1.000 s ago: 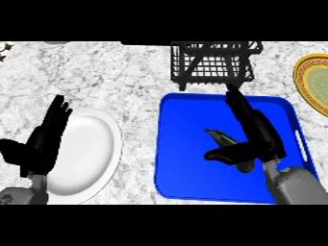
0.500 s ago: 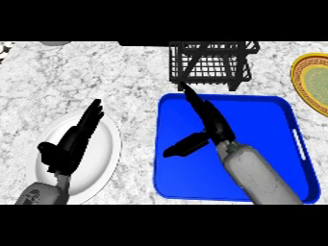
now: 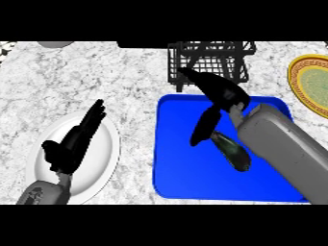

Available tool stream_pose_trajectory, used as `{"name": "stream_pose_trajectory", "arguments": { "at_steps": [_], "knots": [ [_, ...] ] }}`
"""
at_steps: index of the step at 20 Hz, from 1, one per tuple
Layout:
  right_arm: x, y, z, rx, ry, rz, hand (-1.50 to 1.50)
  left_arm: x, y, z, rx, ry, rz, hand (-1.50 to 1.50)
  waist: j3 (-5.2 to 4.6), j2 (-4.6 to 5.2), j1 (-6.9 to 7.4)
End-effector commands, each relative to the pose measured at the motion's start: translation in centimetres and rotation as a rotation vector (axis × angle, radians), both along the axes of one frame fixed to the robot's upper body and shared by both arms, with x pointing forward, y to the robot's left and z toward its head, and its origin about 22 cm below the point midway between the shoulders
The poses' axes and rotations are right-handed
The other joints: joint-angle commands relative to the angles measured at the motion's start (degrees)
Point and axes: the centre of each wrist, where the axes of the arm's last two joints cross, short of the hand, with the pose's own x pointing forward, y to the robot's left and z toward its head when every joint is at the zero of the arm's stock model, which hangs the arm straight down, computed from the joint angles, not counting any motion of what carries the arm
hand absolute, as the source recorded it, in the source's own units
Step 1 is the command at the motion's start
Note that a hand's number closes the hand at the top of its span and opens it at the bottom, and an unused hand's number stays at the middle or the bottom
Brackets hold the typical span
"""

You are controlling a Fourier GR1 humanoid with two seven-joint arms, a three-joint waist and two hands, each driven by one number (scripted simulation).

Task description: Pick the eggplant from the tray and place it in the tiered basket

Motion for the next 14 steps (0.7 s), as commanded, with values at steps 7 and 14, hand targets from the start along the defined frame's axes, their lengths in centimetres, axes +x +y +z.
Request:
{"name": "stream_pose_trajectory", "arguments": {
  "at_steps": [7,14],
  "knots": [
    [0.2,3.5,7.2,-0.581,0.165,0.245,-1.5,-0.5,-1.0,-0.4,-0.009,-0.016,-0.009,0.0,0.22,0.31,-0.2],
    [-1.6,5.1,7.9,-0.628,0.186,0.209,-1.5,0.8,-0.2,0.2,0.004,-0.017,0.028,0.0,0.25,0.28,-0.93]
  ]
}}
